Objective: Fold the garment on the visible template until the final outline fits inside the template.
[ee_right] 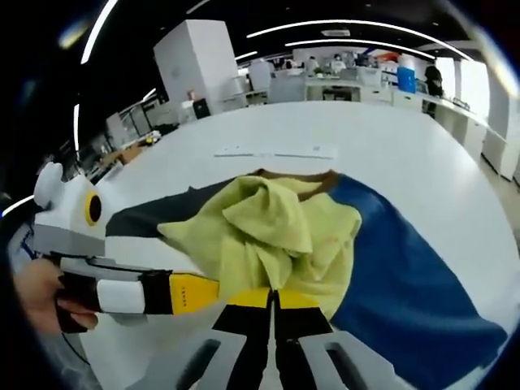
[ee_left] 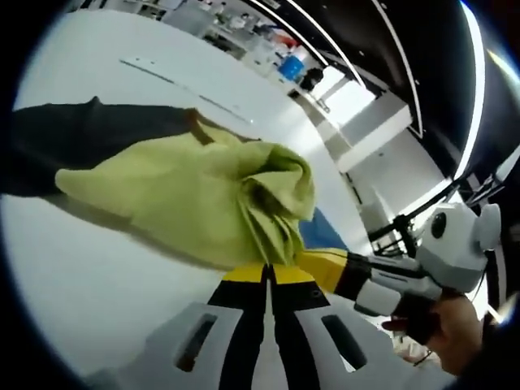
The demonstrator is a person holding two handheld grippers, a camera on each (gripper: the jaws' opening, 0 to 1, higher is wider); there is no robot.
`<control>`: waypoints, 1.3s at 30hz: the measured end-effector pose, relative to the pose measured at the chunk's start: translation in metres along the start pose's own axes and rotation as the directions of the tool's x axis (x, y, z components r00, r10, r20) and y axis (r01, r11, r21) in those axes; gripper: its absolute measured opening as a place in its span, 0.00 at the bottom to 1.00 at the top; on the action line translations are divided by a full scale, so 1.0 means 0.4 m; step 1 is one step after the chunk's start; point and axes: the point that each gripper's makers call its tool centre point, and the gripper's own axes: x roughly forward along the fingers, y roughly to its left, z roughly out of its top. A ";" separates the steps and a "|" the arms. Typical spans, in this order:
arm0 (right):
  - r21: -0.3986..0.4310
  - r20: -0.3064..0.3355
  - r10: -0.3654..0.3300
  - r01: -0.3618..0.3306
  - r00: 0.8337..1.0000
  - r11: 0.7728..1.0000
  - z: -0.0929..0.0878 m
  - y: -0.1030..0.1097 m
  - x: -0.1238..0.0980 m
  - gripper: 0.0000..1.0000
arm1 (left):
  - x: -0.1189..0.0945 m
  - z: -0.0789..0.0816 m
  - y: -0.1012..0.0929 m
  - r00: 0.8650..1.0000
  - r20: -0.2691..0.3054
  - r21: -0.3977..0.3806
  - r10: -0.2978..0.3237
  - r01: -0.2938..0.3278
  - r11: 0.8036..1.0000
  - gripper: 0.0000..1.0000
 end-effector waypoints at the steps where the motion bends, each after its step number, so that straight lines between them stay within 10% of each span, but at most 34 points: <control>1: -0.003 0.001 0.001 -0.001 1.000 1.000 0.000 0.001 -0.002 0.00 | -0.006 0.002 0.000 1.000 0.002 0.004 0.000 0.000 1.000 0.00; 39: -0.183 0.060 0.037 -0.026 0.998 0.983 0.007 0.018 -0.237 0.00 | -0.347 0.140 0.020 0.980 0.196 0.050 -0.025 0.016 0.999 0.00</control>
